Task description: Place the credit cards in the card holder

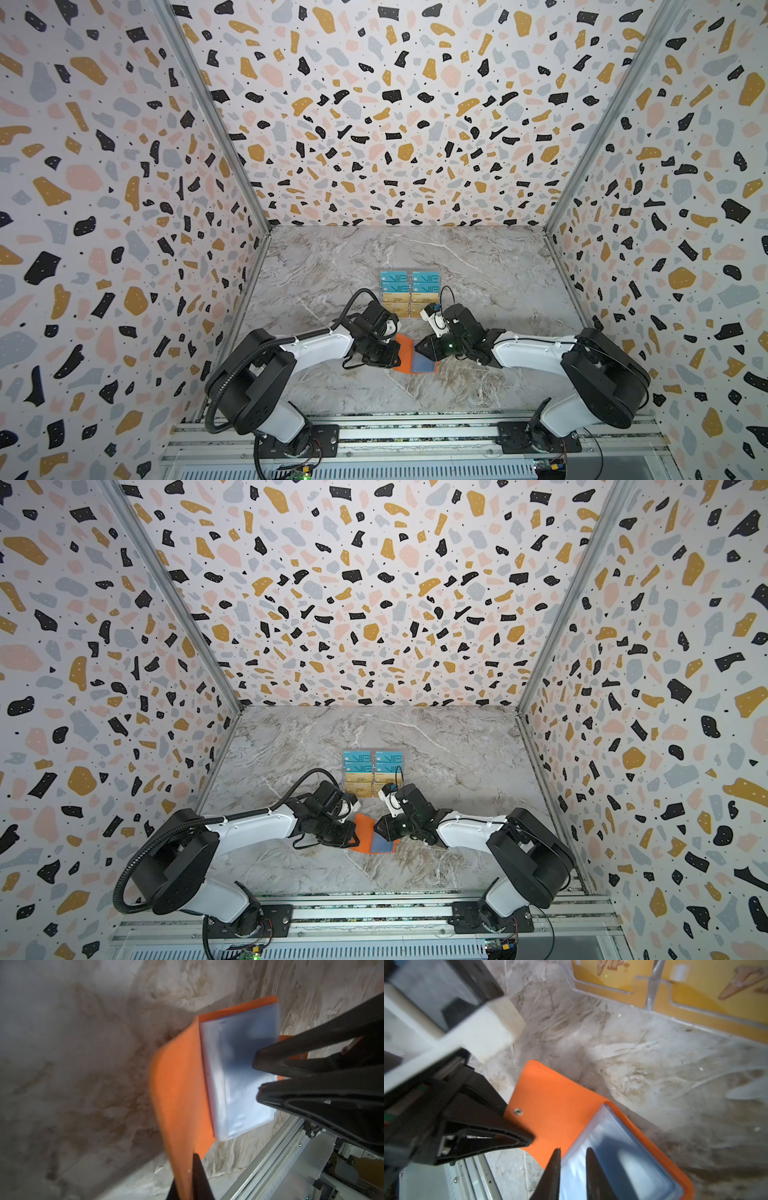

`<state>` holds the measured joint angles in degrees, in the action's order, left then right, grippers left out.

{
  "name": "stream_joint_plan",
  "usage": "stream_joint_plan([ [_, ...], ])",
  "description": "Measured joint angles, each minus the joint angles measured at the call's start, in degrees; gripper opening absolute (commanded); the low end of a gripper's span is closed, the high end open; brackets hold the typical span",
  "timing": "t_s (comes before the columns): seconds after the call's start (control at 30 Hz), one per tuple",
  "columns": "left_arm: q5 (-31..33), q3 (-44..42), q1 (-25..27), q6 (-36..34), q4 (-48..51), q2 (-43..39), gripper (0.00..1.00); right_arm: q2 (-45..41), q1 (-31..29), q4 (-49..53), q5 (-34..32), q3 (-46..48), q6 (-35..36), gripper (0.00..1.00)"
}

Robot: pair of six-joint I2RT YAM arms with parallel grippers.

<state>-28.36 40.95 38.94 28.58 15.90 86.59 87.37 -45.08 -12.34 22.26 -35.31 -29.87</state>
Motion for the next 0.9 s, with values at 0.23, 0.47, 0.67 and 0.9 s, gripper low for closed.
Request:
stream_joint_plan([
  [0.23,0.98,-2.58,-0.07,4.90,-1.57,-5.14,0.38,1.29,-0.39,0.76,-1.03,0.00,1.29,0.24],
  [0.47,7.17,0.94,-0.98,11.32,0.31,-14.12,0.38,2.95,-1.16,0.22,-1.07,-0.04,3.06,0.24],
  [0.67,9.81,8.22,-1.05,10.49,2.38,-13.68,0.50,3.89,-1.81,0.04,-1.09,-1.40,4.28,0.26],
  [0.9,10.73,8.33,-0.87,8.17,5.01,-12.07,0.56,3.98,-2.60,0.20,-1.36,-3.39,4.79,0.30],
])
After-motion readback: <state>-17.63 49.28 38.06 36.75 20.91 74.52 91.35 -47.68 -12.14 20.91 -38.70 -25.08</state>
